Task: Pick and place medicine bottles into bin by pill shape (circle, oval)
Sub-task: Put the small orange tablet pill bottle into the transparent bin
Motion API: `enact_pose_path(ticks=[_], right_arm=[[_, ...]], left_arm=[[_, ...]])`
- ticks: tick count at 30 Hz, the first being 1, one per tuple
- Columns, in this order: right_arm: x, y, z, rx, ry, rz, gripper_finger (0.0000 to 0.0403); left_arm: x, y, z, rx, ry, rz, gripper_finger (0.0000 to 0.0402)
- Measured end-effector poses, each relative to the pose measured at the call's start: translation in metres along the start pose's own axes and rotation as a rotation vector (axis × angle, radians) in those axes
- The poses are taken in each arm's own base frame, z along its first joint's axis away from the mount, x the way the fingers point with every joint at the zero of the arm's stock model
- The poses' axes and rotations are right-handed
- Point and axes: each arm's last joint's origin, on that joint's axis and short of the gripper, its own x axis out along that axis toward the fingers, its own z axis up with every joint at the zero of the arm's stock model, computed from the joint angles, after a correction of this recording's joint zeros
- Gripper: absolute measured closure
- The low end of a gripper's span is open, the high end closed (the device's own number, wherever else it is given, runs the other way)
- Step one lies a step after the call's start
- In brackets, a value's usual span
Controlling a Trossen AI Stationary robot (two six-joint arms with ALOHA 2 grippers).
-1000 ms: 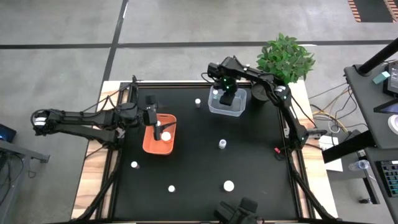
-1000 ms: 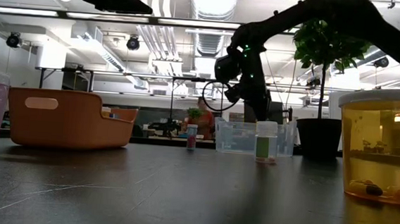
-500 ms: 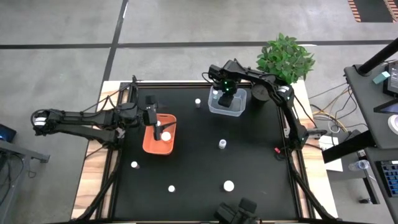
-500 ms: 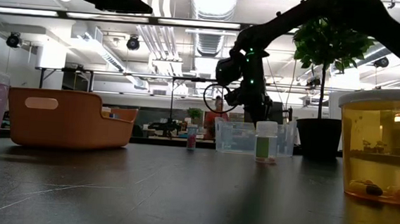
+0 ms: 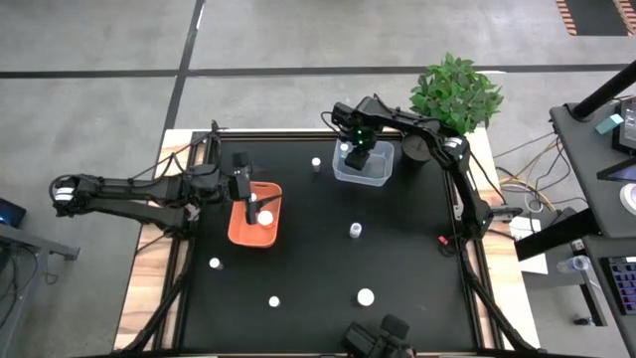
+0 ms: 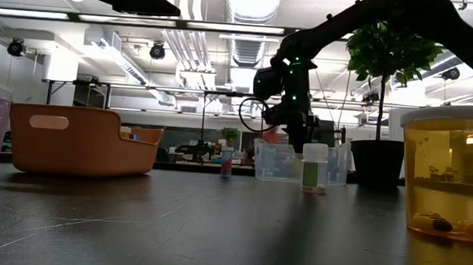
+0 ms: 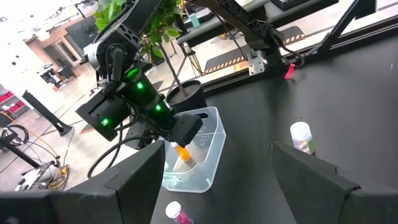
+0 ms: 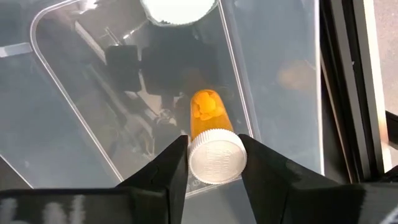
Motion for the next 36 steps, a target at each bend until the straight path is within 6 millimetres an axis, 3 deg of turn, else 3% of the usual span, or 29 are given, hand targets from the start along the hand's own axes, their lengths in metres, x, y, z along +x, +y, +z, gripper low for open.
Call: enact_pose_path(ticks=[23, 36], right_arm=[[0.0001, -0.0002, 0.0023, 0.028, -0.022, -0.002, 0.0285], [-0.0023, -0.0004, 0.0016, 0.058, -0.027, -0.002, 0.0204]], left_arm=[[-0.0001, 0.0000, 0.0001, -0.001, -0.001, 0.000, 0.0127], [0.0000, 0.0000, 0.0000, 0.000, 0.000, 0.000, 0.0127]])
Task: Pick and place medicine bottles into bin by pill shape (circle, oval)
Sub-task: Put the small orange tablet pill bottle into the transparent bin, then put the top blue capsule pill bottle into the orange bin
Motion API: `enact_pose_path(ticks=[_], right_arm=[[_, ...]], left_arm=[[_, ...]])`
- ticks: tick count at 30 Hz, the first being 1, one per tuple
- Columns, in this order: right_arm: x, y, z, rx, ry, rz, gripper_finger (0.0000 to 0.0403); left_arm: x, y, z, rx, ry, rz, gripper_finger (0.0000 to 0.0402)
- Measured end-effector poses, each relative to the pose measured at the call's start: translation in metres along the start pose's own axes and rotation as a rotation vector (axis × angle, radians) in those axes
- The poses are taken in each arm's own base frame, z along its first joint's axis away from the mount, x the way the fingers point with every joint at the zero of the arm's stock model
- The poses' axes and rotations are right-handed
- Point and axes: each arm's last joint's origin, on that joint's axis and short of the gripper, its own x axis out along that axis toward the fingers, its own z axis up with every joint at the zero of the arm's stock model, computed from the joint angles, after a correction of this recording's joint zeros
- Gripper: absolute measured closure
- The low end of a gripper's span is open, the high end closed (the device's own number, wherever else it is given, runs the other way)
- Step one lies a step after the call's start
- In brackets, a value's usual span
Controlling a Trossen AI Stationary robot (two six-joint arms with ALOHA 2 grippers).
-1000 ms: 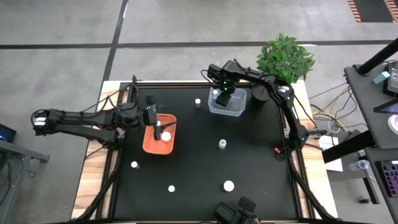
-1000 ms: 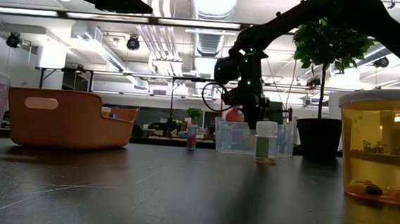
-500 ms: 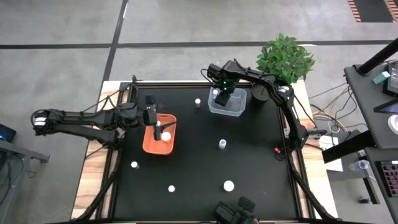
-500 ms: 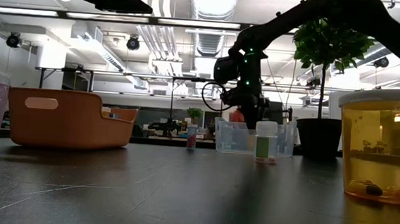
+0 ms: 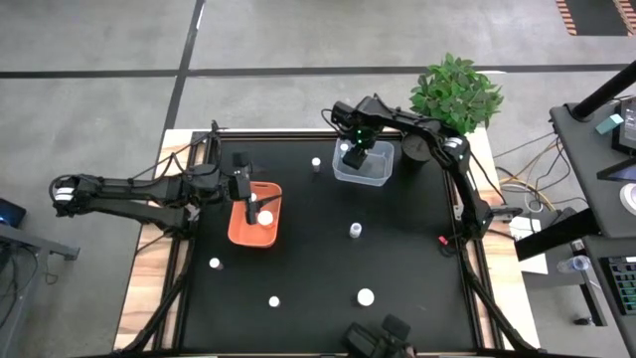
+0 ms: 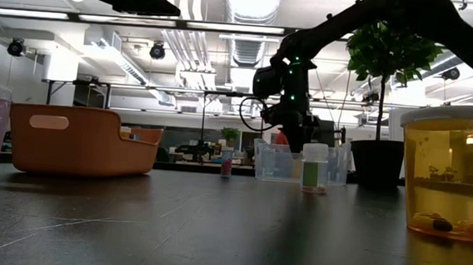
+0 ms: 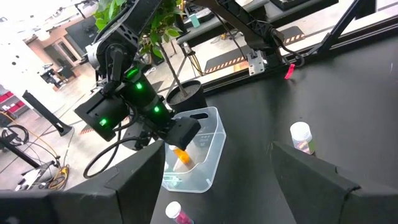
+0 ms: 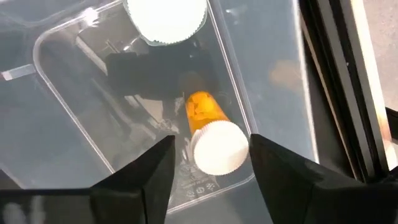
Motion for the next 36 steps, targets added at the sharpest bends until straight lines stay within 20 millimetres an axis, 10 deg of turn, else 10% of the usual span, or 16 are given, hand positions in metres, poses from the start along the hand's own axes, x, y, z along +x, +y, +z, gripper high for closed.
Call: enact_pose_path(ticks=[9, 20, 36], right_arm=[[-0.051, 0.016, -0.015, 0.046, -0.114, 0.003, 0.0206], [-0.108, 0.114, -0.062, -0.142, -0.395, 0.068, 0.0211], [-0.105, 0.196, -0.179, -0.414, -0.889, 0.129, 0.0213]], left_arm=[[0.000, 0.000, 0.000, 0.000, 0.000, 0.000, 0.0127], [0.000, 0.000, 0.001, -0.009, -0.006, 0.002, 0.0127], [0.001, 0.000, 0.002, -0.167, -0.019, 0.005, 0.0127]])
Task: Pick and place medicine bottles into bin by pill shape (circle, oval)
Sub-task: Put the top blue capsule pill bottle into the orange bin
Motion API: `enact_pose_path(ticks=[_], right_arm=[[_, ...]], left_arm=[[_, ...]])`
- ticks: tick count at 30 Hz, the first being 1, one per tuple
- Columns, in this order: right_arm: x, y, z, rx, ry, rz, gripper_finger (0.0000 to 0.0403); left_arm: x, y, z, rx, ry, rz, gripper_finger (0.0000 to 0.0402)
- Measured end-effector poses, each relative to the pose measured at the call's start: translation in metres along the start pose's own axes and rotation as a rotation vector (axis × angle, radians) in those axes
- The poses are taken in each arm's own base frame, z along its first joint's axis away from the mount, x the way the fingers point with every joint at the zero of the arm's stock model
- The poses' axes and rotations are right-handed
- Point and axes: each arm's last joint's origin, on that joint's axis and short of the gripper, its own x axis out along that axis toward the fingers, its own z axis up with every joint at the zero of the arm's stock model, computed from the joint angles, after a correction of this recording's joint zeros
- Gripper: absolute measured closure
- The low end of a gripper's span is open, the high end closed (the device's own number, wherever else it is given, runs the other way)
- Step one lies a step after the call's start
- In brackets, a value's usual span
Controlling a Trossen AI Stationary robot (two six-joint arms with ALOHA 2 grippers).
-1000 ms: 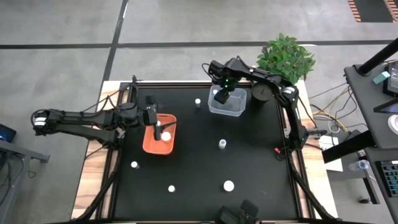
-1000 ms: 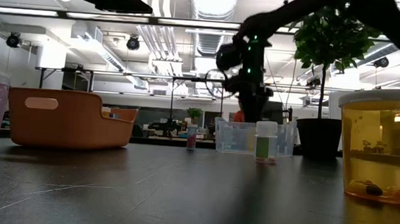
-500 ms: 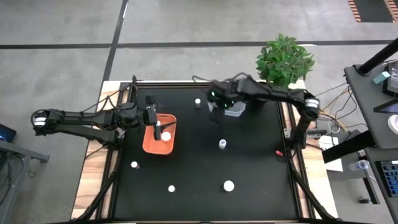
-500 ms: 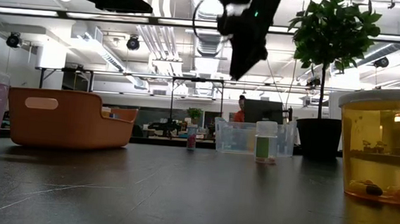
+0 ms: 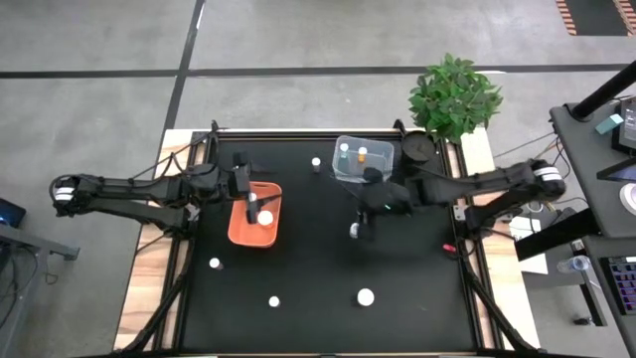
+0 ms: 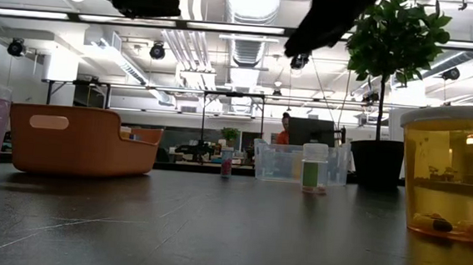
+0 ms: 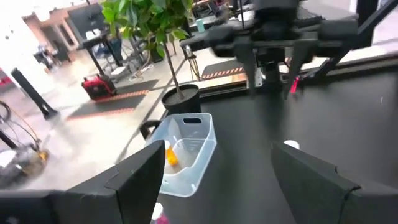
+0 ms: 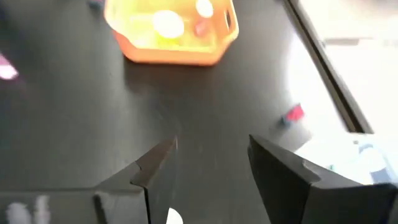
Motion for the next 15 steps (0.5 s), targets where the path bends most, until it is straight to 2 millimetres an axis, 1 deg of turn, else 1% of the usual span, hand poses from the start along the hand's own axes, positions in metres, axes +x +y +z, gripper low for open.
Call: enact_pose_path(ticks=[4, 7, 12, 15], right_arm=[[-0.016, 0.015, -0.016, -0.078, -0.158, 0.022, 0.0213], [-0.029, 0.019, -0.028, -0.124, -0.282, 0.040, 0.0213], [-0.050, 0.013, -0.045, -0.159, -0.435, 0.032, 0.0213], [-0.062, 0.008, -0.054, -0.161, -0.480, 0.026, 0.0213]], left_arm=[[0.007, -0.003, -0.004, -0.088, 0.031, -0.008, 0.0127], [0.018, -0.006, -0.009, -0.160, 0.066, -0.012, 0.0127], [0.039, -0.012, -0.012, -0.286, 0.125, -0.013, 0.0127], [0.052, -0.015, -0.014, -0.341, 0.175, -0.010, 0.0127]])
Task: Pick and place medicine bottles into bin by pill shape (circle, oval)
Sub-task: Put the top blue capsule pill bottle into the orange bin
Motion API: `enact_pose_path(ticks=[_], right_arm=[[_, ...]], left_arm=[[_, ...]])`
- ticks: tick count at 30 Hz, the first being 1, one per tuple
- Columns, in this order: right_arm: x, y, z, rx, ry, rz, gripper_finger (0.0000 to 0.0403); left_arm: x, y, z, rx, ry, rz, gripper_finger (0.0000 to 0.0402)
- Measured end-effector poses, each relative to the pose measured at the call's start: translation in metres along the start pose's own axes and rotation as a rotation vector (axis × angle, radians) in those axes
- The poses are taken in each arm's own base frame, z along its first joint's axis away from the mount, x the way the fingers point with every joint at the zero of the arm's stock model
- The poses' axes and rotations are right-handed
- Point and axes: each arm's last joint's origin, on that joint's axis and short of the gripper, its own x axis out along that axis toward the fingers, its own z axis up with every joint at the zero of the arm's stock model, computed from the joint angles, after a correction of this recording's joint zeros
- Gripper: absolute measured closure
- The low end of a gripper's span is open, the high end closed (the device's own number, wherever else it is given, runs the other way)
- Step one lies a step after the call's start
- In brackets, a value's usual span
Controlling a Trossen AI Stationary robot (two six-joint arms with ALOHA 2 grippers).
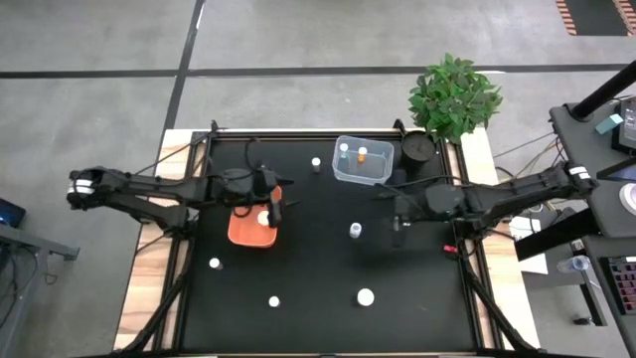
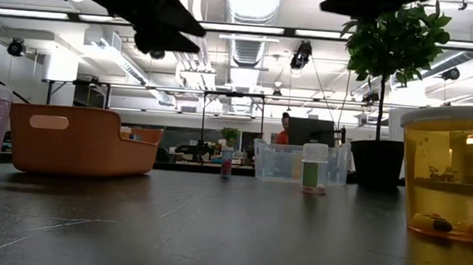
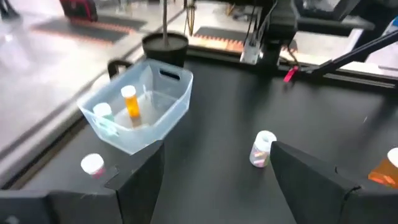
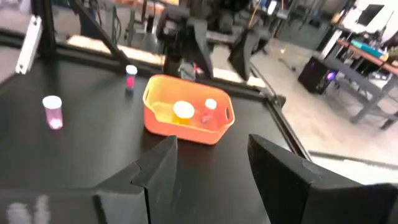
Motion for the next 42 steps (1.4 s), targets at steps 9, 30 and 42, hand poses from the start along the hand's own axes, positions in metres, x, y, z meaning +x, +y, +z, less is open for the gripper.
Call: enact_pose_path(ticks=[9, 30, 42], right_arm=[[-0.032, -0.007, -0.007, 0.037, -0.090, 0.010, 0.0213], [-0.040, -0.009, -0.009, 0.037, -0.114, 0.006, 0.0213], [-0.040, -0.009, -0.009, 0.030, -0.111, 0.005, 0.0213]], left_arm=[[0.031, 0.005, 0.037, 0.019, 0.247, 0.115, 0.0127], [0.101, 0.104, 0.045, 0.380, 0.777, 0.030, 0.0127], [0.153, 0.126, 0.026, 0.365, 0.661, 0.065, 0.0127]])
